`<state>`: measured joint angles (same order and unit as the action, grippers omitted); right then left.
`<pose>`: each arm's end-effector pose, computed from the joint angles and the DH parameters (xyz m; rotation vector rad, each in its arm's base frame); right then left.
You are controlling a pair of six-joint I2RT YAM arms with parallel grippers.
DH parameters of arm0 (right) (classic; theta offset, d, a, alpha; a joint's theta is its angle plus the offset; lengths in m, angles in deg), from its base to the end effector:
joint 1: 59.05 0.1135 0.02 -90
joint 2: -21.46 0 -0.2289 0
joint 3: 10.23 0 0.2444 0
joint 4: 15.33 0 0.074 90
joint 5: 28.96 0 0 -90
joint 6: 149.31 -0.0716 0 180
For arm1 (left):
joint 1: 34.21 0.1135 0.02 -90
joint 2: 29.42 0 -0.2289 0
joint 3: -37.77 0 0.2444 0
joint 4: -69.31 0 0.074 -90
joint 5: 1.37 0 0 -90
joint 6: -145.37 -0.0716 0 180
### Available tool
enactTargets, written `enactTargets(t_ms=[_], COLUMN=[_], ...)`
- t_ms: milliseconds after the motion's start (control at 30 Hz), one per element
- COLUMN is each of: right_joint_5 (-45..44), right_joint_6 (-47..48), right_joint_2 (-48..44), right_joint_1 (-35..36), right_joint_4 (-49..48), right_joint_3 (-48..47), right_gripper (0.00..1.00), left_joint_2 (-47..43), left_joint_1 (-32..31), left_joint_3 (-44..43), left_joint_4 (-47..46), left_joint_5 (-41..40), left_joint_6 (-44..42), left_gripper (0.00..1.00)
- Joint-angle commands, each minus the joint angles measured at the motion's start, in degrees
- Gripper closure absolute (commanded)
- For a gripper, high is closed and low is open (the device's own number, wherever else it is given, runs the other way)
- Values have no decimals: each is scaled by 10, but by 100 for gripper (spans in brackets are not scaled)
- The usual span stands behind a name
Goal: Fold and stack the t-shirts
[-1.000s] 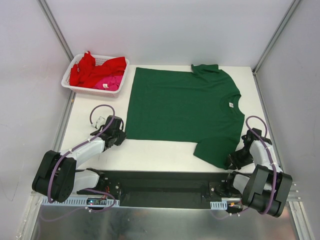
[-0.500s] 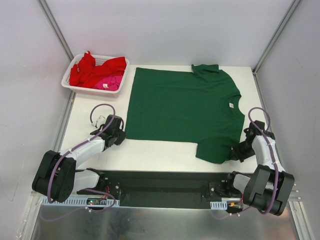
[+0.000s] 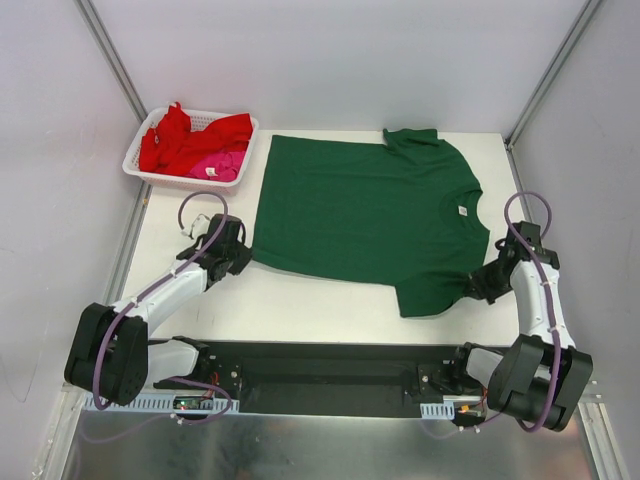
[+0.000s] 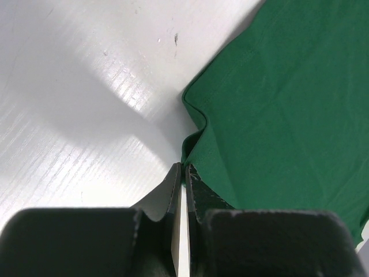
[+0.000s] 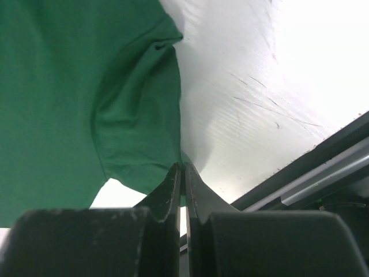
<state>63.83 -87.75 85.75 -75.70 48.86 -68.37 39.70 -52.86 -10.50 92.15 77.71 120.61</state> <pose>0.2047 -0.0576 0.1565 1.0637 2.5932 0.1178 0.2613 -0.0739 0.1407 -1.0268 2.1396 -0.5093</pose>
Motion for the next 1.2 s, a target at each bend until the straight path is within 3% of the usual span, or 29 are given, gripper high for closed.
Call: enactTargets(t_ms=[0,300,700,1167], right_joint_5=[9,24,32,40], right_joint_6=[-5,-4,0,15], right_joint_2=[-15,18,78,119], right_joint_1=[5,5,4,4], right_joint_4=[-12,-26,-58,-106], right_joint_3=[-39,-142,-204,-204], right_gripper=[99,99,99,99], left_joint_2=[-1,14,58,80], left_joint_1=[5,16,33,33], left_joint_3=[-21,-36,-99,-118], left_joint_4=[35,46,47,47], left_joint_5=[-6,-9,-16,-37], left_joint_6=[18,31,0,-20], left_gripper=[100,100,100,100])
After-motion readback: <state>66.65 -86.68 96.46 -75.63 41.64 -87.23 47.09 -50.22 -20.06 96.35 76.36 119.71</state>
